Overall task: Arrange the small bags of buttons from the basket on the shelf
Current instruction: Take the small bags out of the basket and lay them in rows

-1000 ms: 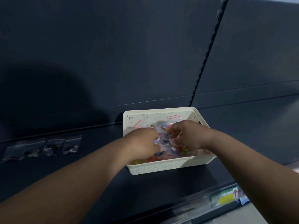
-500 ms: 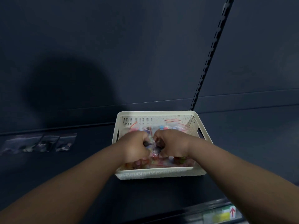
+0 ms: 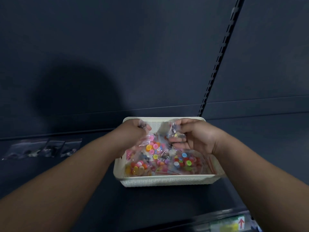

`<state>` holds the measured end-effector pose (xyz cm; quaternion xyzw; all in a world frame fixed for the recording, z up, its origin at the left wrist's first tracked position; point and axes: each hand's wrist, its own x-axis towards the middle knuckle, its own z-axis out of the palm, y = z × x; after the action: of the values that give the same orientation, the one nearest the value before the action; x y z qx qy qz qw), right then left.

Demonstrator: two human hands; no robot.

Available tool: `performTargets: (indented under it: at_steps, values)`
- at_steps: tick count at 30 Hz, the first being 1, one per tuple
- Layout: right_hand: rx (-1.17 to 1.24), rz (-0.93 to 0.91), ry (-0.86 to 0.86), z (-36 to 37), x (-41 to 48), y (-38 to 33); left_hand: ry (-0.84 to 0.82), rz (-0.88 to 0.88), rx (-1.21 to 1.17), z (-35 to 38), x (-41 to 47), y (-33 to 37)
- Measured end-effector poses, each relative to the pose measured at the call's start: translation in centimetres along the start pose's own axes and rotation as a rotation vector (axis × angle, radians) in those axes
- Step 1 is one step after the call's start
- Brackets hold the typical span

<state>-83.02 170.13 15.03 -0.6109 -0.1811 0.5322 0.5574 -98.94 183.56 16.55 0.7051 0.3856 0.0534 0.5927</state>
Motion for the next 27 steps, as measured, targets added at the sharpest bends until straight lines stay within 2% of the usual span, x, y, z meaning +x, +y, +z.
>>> performTargets:
  at_steps: [2,4,7,14,18,23,27]
  values:
    - [0.157,0.038,-0.046,0.0,-0.2,-0.3,-0.039,-0.049,-0.046,-0.2,-0.3,0.3]
    - [0.191,0.051,-0.061,0.3,-0.4,-0.3,-0.083,-0.08,-0.068,-0.2,-0.4,0.4]
    - [0.102,-0.011,-0.012,1.2,-0.5,-0.1,-0.1,-0.073,-0.097,-0.2,-0.6,0.5]
    - [-0.051,-0.102,-0.005,3.4,-0.6,-0.6,0.01,0.049,-0.152,-1.2,-1.4,0.5]
    - [-0.032,-0.138,-0.06,5.5,-0.9,-1.6,0.103,0.102,-0.181,-2.6,-2.2,0.4]
    - [0.037,-0.172,-0.164,9.9,-0.9,-2.2,0.116,0.165,-0.238,-5.4,-3.4,-0.6]
    - [-0.055,-0.215,-0.063,13.8,0.0,-2.3,0.103,0.158,-0.339,-8.6,-4.4,-1.3]
